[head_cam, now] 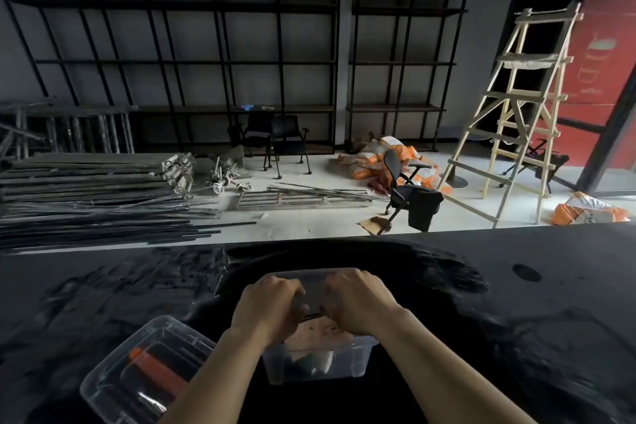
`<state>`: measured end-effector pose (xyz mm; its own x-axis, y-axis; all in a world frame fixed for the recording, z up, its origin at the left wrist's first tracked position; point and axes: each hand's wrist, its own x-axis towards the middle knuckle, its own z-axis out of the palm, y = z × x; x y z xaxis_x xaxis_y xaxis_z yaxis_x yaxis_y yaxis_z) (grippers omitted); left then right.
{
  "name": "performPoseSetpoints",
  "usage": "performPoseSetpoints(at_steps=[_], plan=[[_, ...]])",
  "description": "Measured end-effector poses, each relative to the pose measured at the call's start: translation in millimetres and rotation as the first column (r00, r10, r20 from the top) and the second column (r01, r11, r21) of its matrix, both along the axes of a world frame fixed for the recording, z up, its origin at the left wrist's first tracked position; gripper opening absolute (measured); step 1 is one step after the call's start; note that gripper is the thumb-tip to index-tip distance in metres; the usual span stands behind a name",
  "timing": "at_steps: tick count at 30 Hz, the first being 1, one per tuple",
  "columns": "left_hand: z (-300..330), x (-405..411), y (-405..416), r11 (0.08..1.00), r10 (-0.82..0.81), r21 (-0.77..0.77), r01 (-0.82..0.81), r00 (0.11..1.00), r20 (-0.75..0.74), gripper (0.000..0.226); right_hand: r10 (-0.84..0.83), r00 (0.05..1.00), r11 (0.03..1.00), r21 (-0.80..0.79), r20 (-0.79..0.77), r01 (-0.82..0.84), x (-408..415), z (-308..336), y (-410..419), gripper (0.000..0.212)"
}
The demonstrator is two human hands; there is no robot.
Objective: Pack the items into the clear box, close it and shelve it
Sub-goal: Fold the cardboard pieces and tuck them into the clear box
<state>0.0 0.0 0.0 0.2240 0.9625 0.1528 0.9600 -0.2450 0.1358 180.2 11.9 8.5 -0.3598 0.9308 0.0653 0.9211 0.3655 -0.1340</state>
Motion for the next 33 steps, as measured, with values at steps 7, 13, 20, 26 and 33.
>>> performPoseSetpoints(at_steps=[7,13,20,26,33], plan=[[-13,3,8,0.94,-0.018,-0.339,-0.028,0.991,-0.131,0.049,-0.043,0.989,0.952,-0.294,0.139,0.083,1,-20,11,0.049],[-18,10,25,0.869,-0.039,-0.493,-0.035,0.99,-0.139,0.052,0.012,0.995,0.957,-0.29,0.103,0.018,-1,-35,20,0.035],[-31,12,36,0.919,-0.06,-0.393,-0.016,0.981,-0.182,0.035,-0.017,0.998,0.955,-0.294,0.061,0.034,-3,-25,17,0.04],[-19,-1,41,0.947,-0.022,-0.322,0.019,1.0,-0.004,0.037,-0.044,0.998,0.968,-0.25,-0.044,0.032,-4,-13,27,0.025],[-9,-4,29,0.997,-0.067,0.04,0.065,0.995,0.07,0.041,-0.012,0.983,0.995,-0.095,-0.184,-0.006,-4,-14,38,0.032]])
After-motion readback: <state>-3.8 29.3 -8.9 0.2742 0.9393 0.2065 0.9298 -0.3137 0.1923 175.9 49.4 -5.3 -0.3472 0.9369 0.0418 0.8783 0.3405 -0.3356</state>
